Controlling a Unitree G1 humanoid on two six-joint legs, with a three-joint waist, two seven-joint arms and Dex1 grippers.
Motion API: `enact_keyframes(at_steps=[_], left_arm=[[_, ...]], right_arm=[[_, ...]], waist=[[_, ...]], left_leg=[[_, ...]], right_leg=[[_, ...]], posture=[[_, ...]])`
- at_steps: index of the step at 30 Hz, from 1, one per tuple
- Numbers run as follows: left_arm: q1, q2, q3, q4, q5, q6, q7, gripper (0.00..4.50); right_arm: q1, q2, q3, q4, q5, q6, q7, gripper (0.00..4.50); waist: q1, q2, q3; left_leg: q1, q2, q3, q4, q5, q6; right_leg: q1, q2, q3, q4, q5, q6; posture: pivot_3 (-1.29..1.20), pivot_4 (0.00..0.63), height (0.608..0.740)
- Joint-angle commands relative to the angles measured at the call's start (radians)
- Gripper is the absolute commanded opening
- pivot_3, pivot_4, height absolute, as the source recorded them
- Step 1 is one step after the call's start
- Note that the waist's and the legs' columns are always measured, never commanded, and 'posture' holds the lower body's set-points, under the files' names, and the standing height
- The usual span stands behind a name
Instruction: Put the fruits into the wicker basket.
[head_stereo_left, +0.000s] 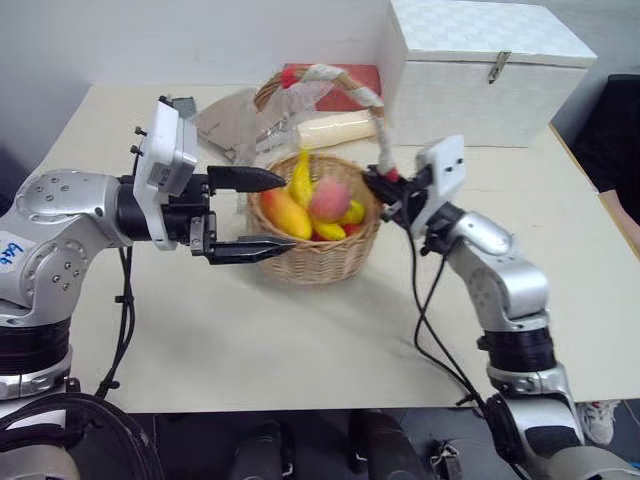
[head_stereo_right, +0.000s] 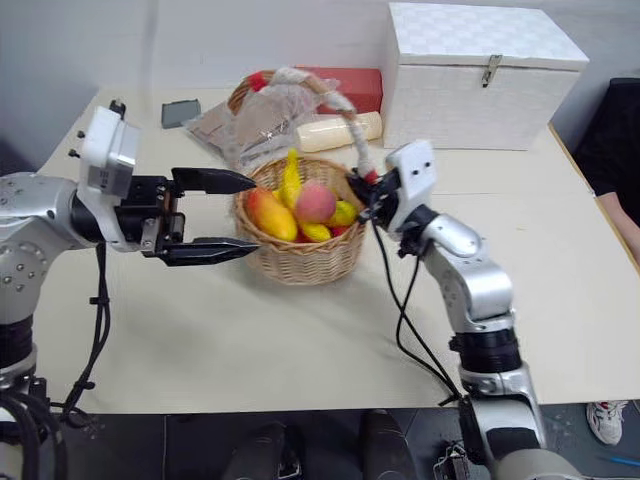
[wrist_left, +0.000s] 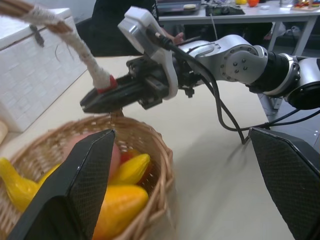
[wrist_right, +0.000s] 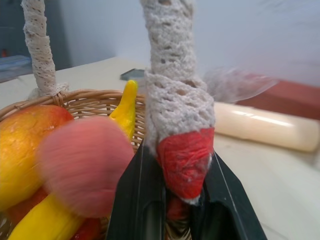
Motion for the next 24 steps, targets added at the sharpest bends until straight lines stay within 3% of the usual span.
enact_keyframes(at_steps=[1, 7, 10, 13, 19, 21, 24], left_arm=[[-0.056, -0.040, -0.037, 0.039, 0.031, -0.052, -0.029, 4.50], [-0.110, -0.104, -0.087, 0.142, 0.086, -0.112, -0.075, 4.50], [-0.125, -0.126, -0.099, 0.179, 0.109, -0.137, -0.099, 4.50], [-0.133, -0.147, -0.107, 0.207, 0.123, -0.153, -0.118, 4.50], [-0.155, -0.183, -0.106, 0.259, 0.128, -0.156, -0.143, 4.50], [-0.154, -0.183, -0.107, 0.269, 0.132, -0.156, -0.154, 4.50], [-0.157, -0.176, -0.110, 0.298, 0.150, -0.171, -0.181, 4.50]], right_arm=[[0.062, -0.140, -0.201, -0.160, 0.017, 0.028, -0.024, 0.19], [0.259, -0.307, -0.456, -0.181, 0.015, 0.056, -0.010, 0.19], [0.340, -0.311, -0.554, -0.151, 0.044, 0.055, -0.021, 0.19], [0.406, -0.272, -0.564, -0.114, 0.032, 0.013, -0.028, 0.19], [0.489, -0.187, -0.606, -0.084, 0.072, -0.037, -0.033, 2.23], [0.555, -0.217, -0.634, -0.109, 0.076, -0.016, -0.009, 2.91], [0.679, -0.286, -0.788, -0.184, 0.165, 0.074, 0.053, 3.95]], waist=[[0.012, 0.000, 0.000], [0.025, 0.000, 0.000], [0.022, 0.000, 0.000], [0.014, 0.000, 0.000], [0.011, 0.000, 0.000], [0.014, 0.000, 0.000], [0.032, 0.001, 0.000]], left_leg=[[0.000, 0.000, 0.000, 0.000, 0.000, 0.000], [0.001, -0.003, 0.001, 0.001, 0.000, 0.001], [0.001, -0.003, 0.001, 0.001, 0.000, 0.000], [0.002, -0.003, 0.003, 0.001, 0.000, 0.001], [0.003, -0.002, 0.002, 0.001, 0.001, 0.000], [0.003, -0.003, 0.002, 0.001, 0.001, 0.000], [0.002, -0.002, 0.001, 0.001, 0.001, 0.000]], right_leg=[[0.000, 0.000, 0.000, 0.000, 0.000, 0.000], [0.000, 0.001, 0.000, -0.004, 0.000, 0.001], [0.001, 0.002, 0.001, -0.004, 0.000, 0.001], [0.001, 0.002, 0.002, -0.003, 0.000, 0.001], [0.001, 0.003, 0.004, -0.002, 0.000, 0.001], [0.001, 0.003, 0.004, -0.002, 0.000, 0.001], [0.001, 0.002, 0.003, -0.002, 0.000, 0.001]], posture=[[0.00, 0.150, 0.740], [0.00, 0.150, 0.740], [0.00, 0.150, 0.740], [0.00, 0.150, 0.740], [0.00, 0.150, 0.740], [0.00, 0.150, 0.740], [0.00, 0.150, 0.740]])
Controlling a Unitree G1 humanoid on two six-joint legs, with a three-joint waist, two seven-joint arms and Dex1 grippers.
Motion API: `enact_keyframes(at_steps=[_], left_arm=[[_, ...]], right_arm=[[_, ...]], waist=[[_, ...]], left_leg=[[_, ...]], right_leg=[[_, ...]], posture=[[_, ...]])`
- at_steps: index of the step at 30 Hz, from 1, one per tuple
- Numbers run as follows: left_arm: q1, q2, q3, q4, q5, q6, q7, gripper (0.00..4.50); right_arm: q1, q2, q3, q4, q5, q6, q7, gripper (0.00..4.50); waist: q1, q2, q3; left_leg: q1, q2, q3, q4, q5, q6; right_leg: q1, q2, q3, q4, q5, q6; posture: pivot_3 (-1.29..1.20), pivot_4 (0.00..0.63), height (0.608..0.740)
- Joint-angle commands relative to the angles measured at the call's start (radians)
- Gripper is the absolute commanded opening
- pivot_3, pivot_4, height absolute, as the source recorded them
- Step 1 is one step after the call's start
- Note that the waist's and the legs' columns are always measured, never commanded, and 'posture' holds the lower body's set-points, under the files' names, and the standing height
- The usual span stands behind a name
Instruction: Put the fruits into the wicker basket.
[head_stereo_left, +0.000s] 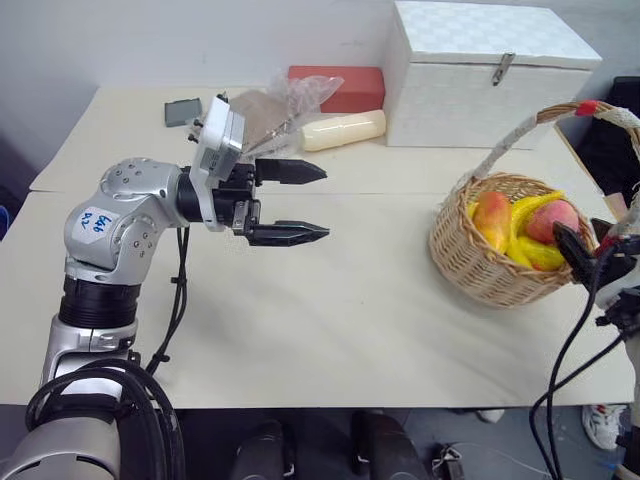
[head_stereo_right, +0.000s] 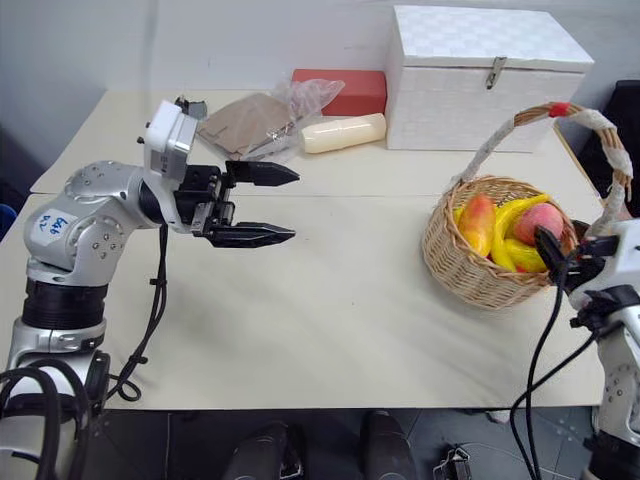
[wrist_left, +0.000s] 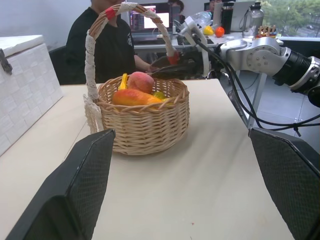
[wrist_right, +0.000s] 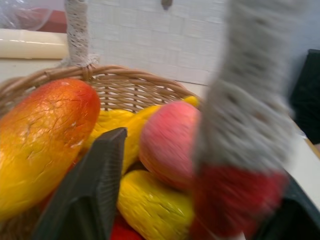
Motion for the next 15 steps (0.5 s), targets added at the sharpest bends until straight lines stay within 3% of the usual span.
enact_keyframes(at_steps=[1, 2, 5, 9, 12, 15], left_arm=[[-0.020, 0.015, 0.013, 0.024, 0.015, -0.026, -0.033, 4.50], [-0.021, 0.022, 0.015, 0.039, 0.020, -0.030, -0.046, 4.50], [-0.030, 0.030, 0.007, 0.071, 0.036, -0.042, -0.081, 4.50], [-0.046, 0.038, 0.003, 0.122, 0.058, -0.066, -0.126, 4.50], [-0.053, 0.029, -0.002, 0.146, 0.076, -0.084, -0.139, 4.50], [-0.065, 0.016, -0.001, 0.144, 0.065, -0.071, -0.152, 4.50]], right_arm=[[0.096, -0.088, -0.213, -0.103, 0.118, 0.088, 0.065, 4.24], [0.151, -0.124, -0.278, -0.123, 0.157, 0.126, 0.115, 4.43], [0.310, -0.245, -0.484, -0.134, 0.284, 0.250, 0.306, 4.43], [0.533, -0.376, -0.754, -0.014, 0.375, 0.388, 0.596, 4.43], [0.578, -0.441, -0.856, 0.088, 0.404, 0.440, 0.682, 4.43], [0.596, -0.451, -0.867, 0.095, 0.400, 0.450, 0.718, 4.43]], waist=[[0.007, 0.000, 0.000], [0.008, 0.000, 0.000], [0.009, 0.000, 0.000], [0.006, -0.001, 0.001], [-0.002, -0.001, 0.001], [-0.003, -0.002, 0.001]], left_leg=[[0.000, 0.000, 0.000, 0.000, 0.000, 0.000], [0.000, 0.000, 0.000, 0.000, 0.000, 0.000], [0.001, -0.002, -0.001, 0.001, 0.001, 0.002], [0.014, 0.000, -0.005, -0.002, -0.003, 0.004], [0.018, 0.003, -0.008, -0.002, -0.009, 0.009], [0.018, 0.003, -0.009, -0.002, -0.010, 0.010]], right_leg=[[0.000, 0.000, 0.000, 0.000, 0.000, 0.000], [0.001, 0.000, 0.000, 0.000, 0.000, 0.000], [0.003, -0.001, 0.000, -0.002, 0.000, 0.001], [0.020, 0.001, -0.004, -0.010, 0.001, 0.000], [0.028, 0.000, -0.008, -0.015, 0.001, 0.000], [0.029, -0.002, -0.008, -0.016, 0.001, 0.000]], posture=[[0.00, 0.150, 0.740], [0.00, 0.150, 0.740], [0.00, 0.150, 0.740], [0.00, 0.150, 0.740], [0.00, 0.150, 0.740], [0.00, 0.150, 0.740]])
